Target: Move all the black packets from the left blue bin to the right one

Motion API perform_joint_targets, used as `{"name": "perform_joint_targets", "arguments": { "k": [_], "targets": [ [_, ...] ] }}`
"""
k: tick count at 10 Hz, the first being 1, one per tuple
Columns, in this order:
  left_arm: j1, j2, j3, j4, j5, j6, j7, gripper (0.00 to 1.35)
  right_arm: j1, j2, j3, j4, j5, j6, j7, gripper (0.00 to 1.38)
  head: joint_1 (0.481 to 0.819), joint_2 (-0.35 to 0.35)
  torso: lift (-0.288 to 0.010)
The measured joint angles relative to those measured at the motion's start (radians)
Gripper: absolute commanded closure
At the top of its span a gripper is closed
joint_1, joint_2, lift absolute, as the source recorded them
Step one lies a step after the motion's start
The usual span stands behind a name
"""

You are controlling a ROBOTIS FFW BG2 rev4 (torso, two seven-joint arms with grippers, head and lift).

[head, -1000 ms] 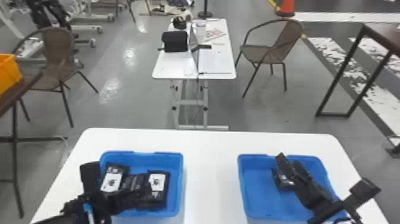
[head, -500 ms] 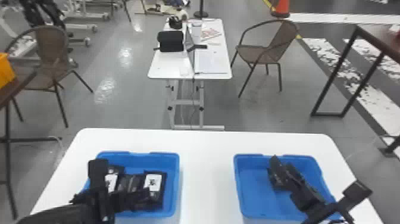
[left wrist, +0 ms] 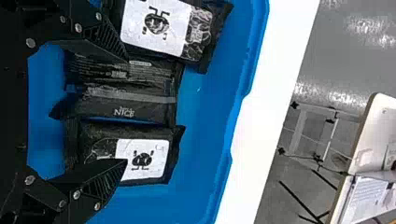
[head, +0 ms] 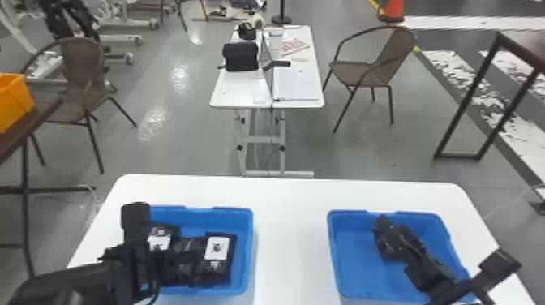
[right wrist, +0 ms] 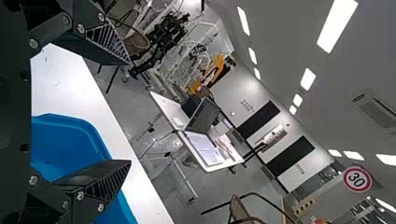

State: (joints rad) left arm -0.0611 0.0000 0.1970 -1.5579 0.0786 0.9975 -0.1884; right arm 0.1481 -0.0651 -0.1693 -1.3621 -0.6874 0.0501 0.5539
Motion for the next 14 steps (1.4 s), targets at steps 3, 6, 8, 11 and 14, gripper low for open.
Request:
{"name": "perform_joint_targets", "arguments": {
  "k": [3, 6, 8, 11, 14],
  "targets": [
    [-0.009, 0.000, -0.002, 0.007, -0.024, 0.091, 0.063, 0.42, -0.002, -0.001, 0.001, 0.001, -0.009, 0.002, 0.003, 0.30, 0.695, 0.020, 0.000],
    [-0.035, 0.000, -0.004, 0.060, -0.076, 0.093, 0.064, 0.49, -0.002, -0.001, 0.001, 0.004, -0.021, 0.002, 0.008, 0.30, 0.695, 0.032, 0.000],
    [-0.062, 0.016, -0.031, 0.131, -0.058, 0.040, 0.063, 0.64, -0.003, -0.002, 0.001, 0.006, -0.032, 0.002, 0.016, 0.30, 0.695, 0.024, 0.000],
    [-0.077, 0.044, -0.062, 0.183, -0.030, 0.005, 0.043, 1.22, -0.003, -0.002, 0.001, 0.008, -0.045, 0.002, 0.024, 0.30, 0.695, 0.017, 0.000],
    [-0.042, 0.071, -0.066, 0.115, -0.163, -0.024, -0.239, 1.22, 0.005, -0.002, 0.000, 0.004, -0.055, 0.002, 0.024, 0.30, 0.695, 0.006, 0.000]
  ]
}}
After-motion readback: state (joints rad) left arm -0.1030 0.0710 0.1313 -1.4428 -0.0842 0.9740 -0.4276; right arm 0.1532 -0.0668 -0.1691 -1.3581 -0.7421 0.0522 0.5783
